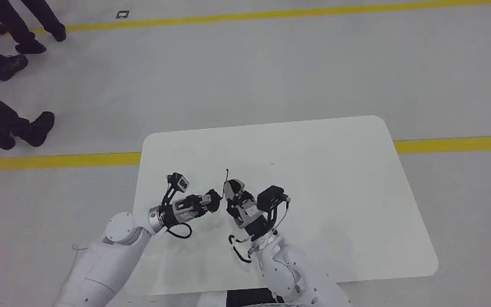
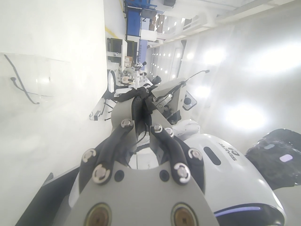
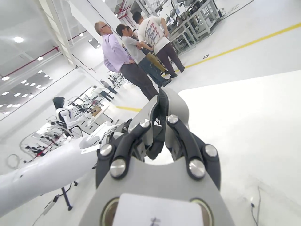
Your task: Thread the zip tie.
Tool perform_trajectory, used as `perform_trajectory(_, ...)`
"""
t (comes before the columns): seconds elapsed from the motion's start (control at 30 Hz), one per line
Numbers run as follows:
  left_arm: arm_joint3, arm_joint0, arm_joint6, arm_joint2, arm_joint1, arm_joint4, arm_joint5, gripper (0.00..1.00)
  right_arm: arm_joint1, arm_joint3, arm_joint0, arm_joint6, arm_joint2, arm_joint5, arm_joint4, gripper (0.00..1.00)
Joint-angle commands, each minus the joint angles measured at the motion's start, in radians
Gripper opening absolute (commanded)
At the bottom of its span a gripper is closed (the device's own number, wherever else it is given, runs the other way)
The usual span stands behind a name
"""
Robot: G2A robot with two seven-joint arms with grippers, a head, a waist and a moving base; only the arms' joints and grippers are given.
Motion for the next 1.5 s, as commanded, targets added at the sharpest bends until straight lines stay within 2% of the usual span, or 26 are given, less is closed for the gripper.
perform_trajectory(0.0,0.001,0.0,0.002,-0.001,-0.001,0.003,0.0,0.0,0.0,0.001,0.001,-0.009,-0.002,0.001,-0.012,0.0)
perform_trajectory(0.27,0.001,0.0,0.002,-0.001,-0.001,0.003,0.0,0.0,0.0,0.0,0.008,-0.008,-0.009,0.002,-0.013,0.0)
perform_trajectory(0.3,0.001,0.0,0.002,-0.001,-0.001,0.003,0.0,0.0,0.0,0.005,0.014,-0.008,-0.013,0.021,-0.045,0.0)
perform_trajectory(0.57,0.001,0.0,0.002,-0.001,-0.001,0.003,0.0,0.0,-0.004,0.029,0.039,-0.025,-0.042,0.086,-0.082,0.0)
perform_trajectory(0.8,0.001,0.0,0.002,-0.001,-0.001,0.003,0.0,0.0,-0.001,0.039,0.043,-0.039,-0.048,0.112,-0.093,0.0)
perform_trajectory(1.47,0.001,0.0,0.002,-0.001,-0.001,0.003,0.0,0.0,0.01,0.047,0.054,-0.033,-0.069,0.133,-0.084,0.0)
